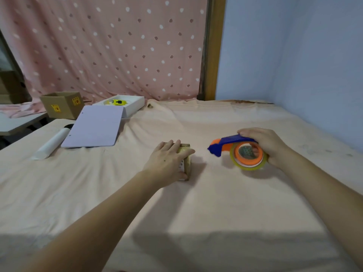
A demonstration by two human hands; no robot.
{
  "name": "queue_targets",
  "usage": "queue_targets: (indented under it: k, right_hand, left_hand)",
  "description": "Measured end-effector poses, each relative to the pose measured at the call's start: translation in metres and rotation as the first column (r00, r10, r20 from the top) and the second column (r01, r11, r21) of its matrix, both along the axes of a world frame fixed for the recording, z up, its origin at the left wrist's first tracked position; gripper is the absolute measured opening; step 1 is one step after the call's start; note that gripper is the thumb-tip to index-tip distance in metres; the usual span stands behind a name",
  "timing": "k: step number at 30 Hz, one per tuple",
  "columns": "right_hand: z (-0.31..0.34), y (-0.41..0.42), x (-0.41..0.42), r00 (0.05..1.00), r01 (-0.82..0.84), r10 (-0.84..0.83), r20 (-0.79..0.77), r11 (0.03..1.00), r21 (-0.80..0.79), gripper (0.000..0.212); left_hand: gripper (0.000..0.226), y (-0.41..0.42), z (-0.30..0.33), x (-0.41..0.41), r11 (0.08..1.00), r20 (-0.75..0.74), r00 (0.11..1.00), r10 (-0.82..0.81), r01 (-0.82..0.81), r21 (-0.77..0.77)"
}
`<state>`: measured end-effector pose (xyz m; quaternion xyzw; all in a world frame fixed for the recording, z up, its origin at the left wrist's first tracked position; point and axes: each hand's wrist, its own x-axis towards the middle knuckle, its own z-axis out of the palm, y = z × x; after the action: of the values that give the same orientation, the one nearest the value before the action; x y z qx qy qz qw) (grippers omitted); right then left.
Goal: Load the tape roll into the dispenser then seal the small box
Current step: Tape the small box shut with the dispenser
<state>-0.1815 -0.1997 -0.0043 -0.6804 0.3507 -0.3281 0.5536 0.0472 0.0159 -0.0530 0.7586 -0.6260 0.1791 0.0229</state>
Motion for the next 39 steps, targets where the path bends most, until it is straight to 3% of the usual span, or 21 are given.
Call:
queue_targets:
  k: [2,5,8,11,13,15,18,20,22,23,25,26,28,31,34,37,39]
  right_hand:
    - [0.004,-0.001,-0.005,0.990,0.118,-0.120,0.074,0.992,0.030,0.021]
    - [-0.003,0.004,-0.004,0.986,0.169,-0.166,0.034,0.973,-0.157,0.019]
    - [-0.024,0.028,0.005,0.978,0.042,-0.124,-0.168,0.906,-0.421,0.037]
    - [-0.046,0.052,0.016,0.937,-0.113,-0.143,-0.320,0.740,-0.663,0.048]
    - [-0.054,0.063,0.021,0.881,-0.227,-0.179,-0.439,0.654,-0.722,0.054]
    - [-0.057,0.072,0.025,0.801,-0.314,-0.231,-0.552,0.623,-0.716,0.057]
    - [-0.055,0.082,0.026,0.675,-0.394,-0.368,-0.639,0.552,-0.735,0.055]
    - [-0.053,0.089,0.031,0.720,-0.343,-0.418,-0.555,0.481,-0.807,0.047]
    - [-0.050,0.099,0.041,0.854,-0.249,-0.275,-0.441,0.528,-0.812,0.044]
    - [-0.048,0.105,0.049,0.904,-0.232,-0.142,-0.403,0.628,-0.742,0.050]
    - [-0.047,0.120,0.066,0.921,-0.291,0.102,-0.376,0.821,-0.490,0.064]
    - [-0.052,0.125,0.075,0.919,-0.311,0.173,-0.353,0.870,-0.382,0.065]
    - [-0.065,0.132,0.088,0.921,-0.284,0.167,-0.353,0.907,-0.312,0.062]
    - [-0.086,0.130,0.095,0.914,-0.238,0.092,-0.395,0.910,-0.340,0.071]
    - [-0.096,0.126,0.098,0.926,-0.149,-0.019,-0.378,0.899,-0.412,0.060]
    - [-0.099,0.129,0.097,0.955,-0.006,-0.117,-0.274,0.912,-0.410,0.030]
    - [-0.096,0.137,0.091,0.962,0.068,-0.157,-0.222,0.929,-0.363,0.025]
  left_hand:
    - [0.075,-0.003,0.005,-0.003,0.999,0.010,1.000,0.005,-0.005,0.031]
    - [0.065,-0.008,0.010,-0.012,0.995,0.018,0.999,0.030,-0.032,0.089]
    - [0.056,-0.009,0.015,-0.022,0.985,0.047,0.996,0.075,-0.081,0.151]
    - [0.049,-0.010,0.019,-0.030,0.974,0.041,0.992,0.116,-0.122,0.189]
    - [0.049,-0.010,0.017,-0.031,0.974,0.013,0.992,0.123,-0.123,0.190]
    - [0.064,-0.010,0.017,-0.028,0.978,-0.042,0.992,0.119,-0.110,0.176]
    - [0.109,-0.003,0.028,-0.023,0.991,-0.271,0.956,0.113,-0.090,0.095]
    - [0.119,0.003,0.035,-0.015,0.994,-0.379,0.921,0.095,-0.108,-0.011]
    - [0.117,0.009,0.031,-0.002,0.981,-0.548,0.834,0.061,-0.152,-0.121]
    - [0.118,0.011,0.026,0.004,0.968,-0.679,0.734,0.032,-0.192,-0.162]
    - [0.119,0.017,0.013,0.009,0.943,-0.870,0.492,-0.025,-0.277,-0.184]
    - [0.117,0.019,0.007,0.009,0.936,-0.903,0.427,-0.039,-0.300,-0.182]
    - [0.110,0.021,-0.005,0.009,0.920,-0.928,0.361,-0.090,-0.328,-0.216]
    - [0.084,0.022,-0.022,0.006,0.864,-0.943,0.182,-0.279,-0.382,-0.329]
    - [0.036,0.018,-0.037,-0.005,0.825,-0.923,0.167,-0.347,-0.414,-0.385]
    - [0.027,0.008,-0.042,-0.023,0.784,-0.925,0.206,-0.320,-0.490,-0.381]
    - [0.028,0.002,-0.042,-0.036,0.762,-0.927,0.204,-0.315,-0.527,-0.375]
